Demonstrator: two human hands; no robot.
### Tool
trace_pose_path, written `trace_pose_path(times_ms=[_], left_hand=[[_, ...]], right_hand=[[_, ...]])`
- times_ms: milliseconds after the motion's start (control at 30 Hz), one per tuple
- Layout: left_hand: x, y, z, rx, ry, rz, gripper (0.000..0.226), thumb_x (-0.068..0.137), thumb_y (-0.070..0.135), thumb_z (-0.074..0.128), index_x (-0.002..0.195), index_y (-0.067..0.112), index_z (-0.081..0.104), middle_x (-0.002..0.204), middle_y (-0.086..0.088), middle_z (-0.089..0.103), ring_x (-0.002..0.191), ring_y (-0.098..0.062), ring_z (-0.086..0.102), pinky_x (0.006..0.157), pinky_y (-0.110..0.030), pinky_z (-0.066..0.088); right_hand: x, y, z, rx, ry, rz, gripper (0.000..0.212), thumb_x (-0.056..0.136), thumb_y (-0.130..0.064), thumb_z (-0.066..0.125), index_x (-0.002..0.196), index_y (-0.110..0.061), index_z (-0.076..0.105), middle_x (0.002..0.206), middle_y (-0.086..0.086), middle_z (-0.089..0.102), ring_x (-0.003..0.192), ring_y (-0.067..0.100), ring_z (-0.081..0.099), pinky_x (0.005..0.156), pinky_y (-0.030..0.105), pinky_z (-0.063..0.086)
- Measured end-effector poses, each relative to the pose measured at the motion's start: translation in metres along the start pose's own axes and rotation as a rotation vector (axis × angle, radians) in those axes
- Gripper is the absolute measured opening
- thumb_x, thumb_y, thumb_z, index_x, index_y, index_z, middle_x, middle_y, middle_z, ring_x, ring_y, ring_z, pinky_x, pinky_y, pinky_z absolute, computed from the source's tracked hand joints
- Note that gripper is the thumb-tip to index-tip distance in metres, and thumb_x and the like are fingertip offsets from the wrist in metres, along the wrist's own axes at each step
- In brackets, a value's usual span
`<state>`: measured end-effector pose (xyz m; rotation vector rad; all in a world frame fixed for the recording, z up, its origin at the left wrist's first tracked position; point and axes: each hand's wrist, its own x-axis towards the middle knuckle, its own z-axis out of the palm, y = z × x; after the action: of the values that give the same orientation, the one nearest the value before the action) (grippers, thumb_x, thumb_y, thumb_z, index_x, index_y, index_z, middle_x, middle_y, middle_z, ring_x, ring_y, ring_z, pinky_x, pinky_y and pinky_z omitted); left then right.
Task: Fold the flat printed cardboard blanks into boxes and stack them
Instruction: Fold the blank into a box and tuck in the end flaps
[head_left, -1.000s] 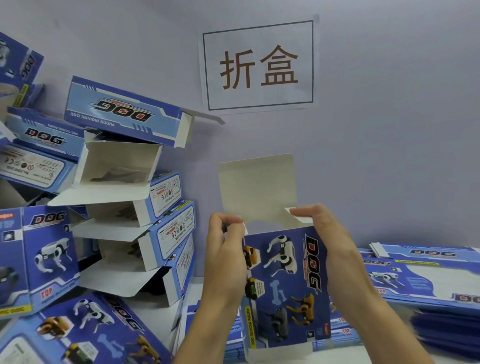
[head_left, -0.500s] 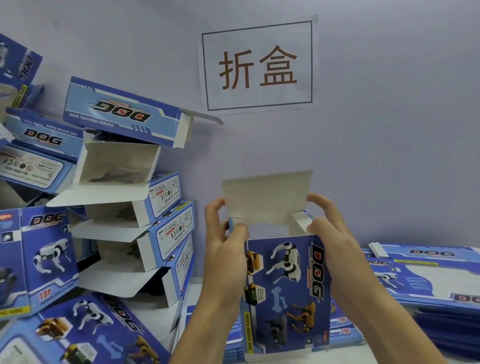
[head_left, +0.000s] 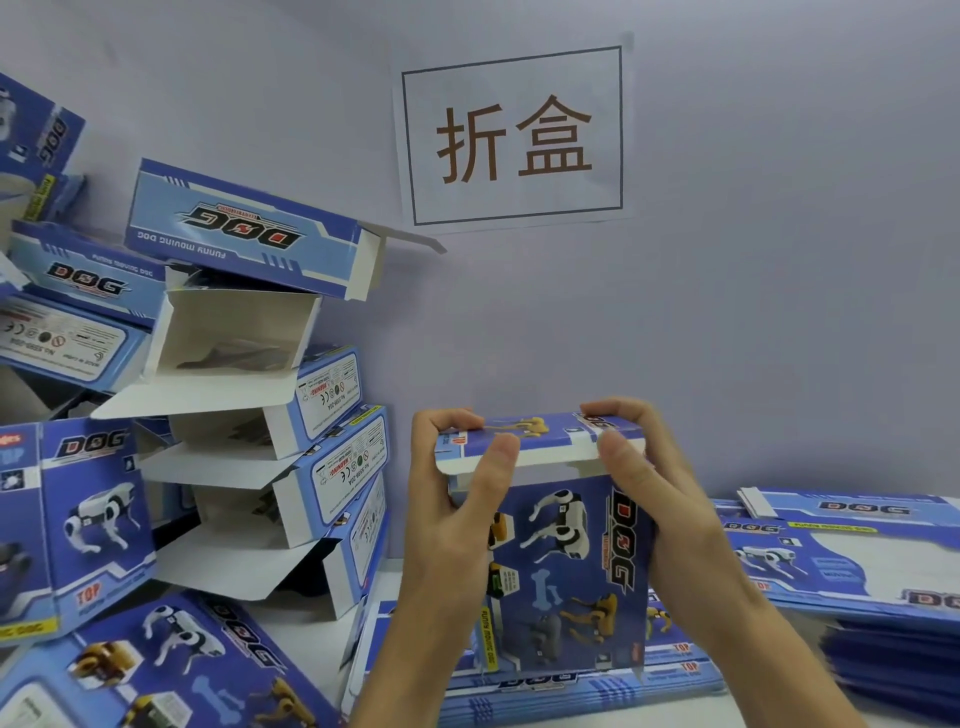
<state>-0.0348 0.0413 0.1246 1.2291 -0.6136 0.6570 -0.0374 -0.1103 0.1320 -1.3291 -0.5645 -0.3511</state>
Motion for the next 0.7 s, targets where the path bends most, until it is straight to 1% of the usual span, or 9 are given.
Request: trace_pose_path(times_ms=[67,133,200,300,367,467,567,600,700], left_hand=[[0.0,0.0,-0.001,0.004,-0.005,0.007,0.03,0.083,0.038,0.065,0.104,0.021,0.05,0.096,0.022,0.07,0.092,-0.008,0.073,0.063,-0.023,0.059],[0.0,0.001,-0.002,0.016,-0.008,0.018,0.036,0.081,0.042,0.064,0.105,0.019,0.051,0.095,0.016,0.071,0.091,-0.014,0.074,0.062,-0.024,0.06],[0.0,0.001,-0.002,0.036,-0.014,0.027,0.039,0.077,0.047,0.065,0.105,0.021,0.052,0.093,0.009,0.072,0.09,-0.02,0.074,0.061,-0.029,0.061],[0.0,0.002,0.0,0.059,-0.002,0.024,0.042,0.078,0.048,0.068,0.105,0.021,0.053,0.092,0.003,0.072,0.089,-0.022,0.074,0.063,-0.034,0.059],[-0.001,0.002,-0.001,0.063,-0.005,0.019,0.036,0.083,0.041,0.068,0.106,0.019,0.053,0.093,0.006,0.071,0.09,-0.021,0.074,0.063,-0.033,0.06],[0.0,0.002,-0.003,0.042,-0.042,-0.012,0.028,0.085,0.039,0.068,0.105,0.025,0.056,0.098,0.007,0.072,0.093,-0.022,0.074,0.065,-0.038,0.062],[0.003,0.003,-0.005,-0.027,-0.065,-0.103,0.027,0.077,0.042,0.079,0.095,0.03,0.064,0.108,-0.007,0.068,0.092,-0.032,0.074,0.067,-0.053,0.061],[0.004,0.003,-0.007,-0.04,-0.068,-0.118,0.026,0.072,0.042,0.079,0.091,0.029,0.067,0.112,-0.007,0.066,0.094,-0.034,0.073,0.069,-0.055,0.06],[0.007,0.001,-0.012,-0.024,-0.099,-0.14,0.026,0.067,0.045,0.078,0.087,0.03,0.072,0.119,0.008,0.061,0.11,-0.033,0.067,0.079,-0.059,0.058]], right_hand=[[-0.003,-0.001,0.002,0.02,-0.001,-0.007,0.029,0.079,-0.042,0.062,0.107,-0.034,0.06,0.108,0.01,0.07,0.084,0.028,0.074,0.064,0.042,0.062],[-0.004,-0.002,0.002,0.003,0.028,-0.027,0.027,0.079,-0.043,0.065,0.105,-0.036,0.061,0.107,0.01,0.07,0.085,0.029,0.074,0.064,0.042,0.062],[-0.004,-0.003,0.003,-0.036,0.056,-0.045,0.03,0.08,-0.051,0.073,0.105,-0.038,0.061,0.108,0.009,0.071,0.091,0.029,0.073,0.068,0.045,0.062],[-0.003,-0.002,0.004,-0.054,0.077,-0.053,0.033,0.077,-0.052,0.069,0.105,-0.037,0.061,0.108,0.012,0.07,0.088,0.028,0.074,0.063,0.04,0.061],[-0.001,-0.001,0.002,-0.066,0.074,-0.049,0.032,0.08,-0.053,0.073,0.104,-0.036,0.062,0.108,0.011,0.071,0.091,0.028,0.073,0.065,0.04,0.06],[0.0,-0.001,-0.004,-0.001,0.047,-0.008,0.031,0.076,-0.043,0.069,0.105,-0.032,0.063,0.113,0.013,0.07,0.086,0.032,0.073,0.063,0.041,0.059],[-0.001,-0.001,-0.009,0.104,0.003,0.029,0.027,0.079,-0.033,0.068,0.104,-0.026,0.062,0.114,0.016,0.068,0.082,0.033,0.073,0.06,0.04,0.058],[-0.001,-0.002,-0.011,0.122,-0.008,0.036,0.026,0.08,-0.03,0.067,0.104,-0.025,0.061,0.113,0.017,0.068,0.082,0.034,0.073,0.06,0.04,0.058],[-0.003,-0.003,-0.012,0.151,-0.017,0.061,0.021,0.078,-0.024,0.065,0.098,-0.023,0.06,0.109,0.018,0.068,0.078,0.033,0.072,0.057,0.041,0.059]])
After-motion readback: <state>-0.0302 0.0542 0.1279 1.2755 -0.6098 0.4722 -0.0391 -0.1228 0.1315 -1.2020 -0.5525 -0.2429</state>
